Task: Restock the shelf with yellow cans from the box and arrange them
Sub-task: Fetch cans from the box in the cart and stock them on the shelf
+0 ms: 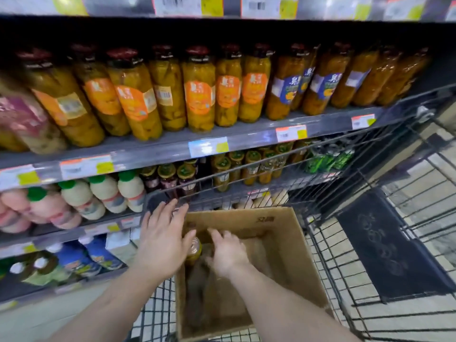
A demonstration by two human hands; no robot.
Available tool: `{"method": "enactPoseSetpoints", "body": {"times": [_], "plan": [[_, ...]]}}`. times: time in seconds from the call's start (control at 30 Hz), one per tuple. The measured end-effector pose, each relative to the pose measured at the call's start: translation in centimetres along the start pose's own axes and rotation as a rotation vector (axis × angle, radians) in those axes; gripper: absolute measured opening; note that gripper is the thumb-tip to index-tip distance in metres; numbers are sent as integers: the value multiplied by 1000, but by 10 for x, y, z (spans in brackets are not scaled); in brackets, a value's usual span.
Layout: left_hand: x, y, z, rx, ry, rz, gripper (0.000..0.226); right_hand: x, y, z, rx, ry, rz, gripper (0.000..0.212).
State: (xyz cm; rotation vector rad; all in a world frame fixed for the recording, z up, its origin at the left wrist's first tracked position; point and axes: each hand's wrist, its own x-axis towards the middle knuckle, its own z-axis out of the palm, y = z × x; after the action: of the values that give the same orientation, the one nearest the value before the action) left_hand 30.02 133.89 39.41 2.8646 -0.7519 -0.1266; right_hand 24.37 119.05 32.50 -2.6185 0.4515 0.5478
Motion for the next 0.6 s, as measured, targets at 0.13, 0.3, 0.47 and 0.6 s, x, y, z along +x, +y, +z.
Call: {"method": "enactPoseSetpoints", "body": {"times": [0.13,0.3,0.47,0.6], "plan": [[-1,-8,20,-27,63,15,69,25,-6,35,79,-94,-30,81],[0,-13,28,-71,84,-2,69,38,-13,55,300,55,-6,57],[0,-17,28,-90,79,-20,69,42,-13,61,467,62,27,49],[-5,-17,31,-105,76,-34,75,38,-11,63,406,46,-16,71]]}}
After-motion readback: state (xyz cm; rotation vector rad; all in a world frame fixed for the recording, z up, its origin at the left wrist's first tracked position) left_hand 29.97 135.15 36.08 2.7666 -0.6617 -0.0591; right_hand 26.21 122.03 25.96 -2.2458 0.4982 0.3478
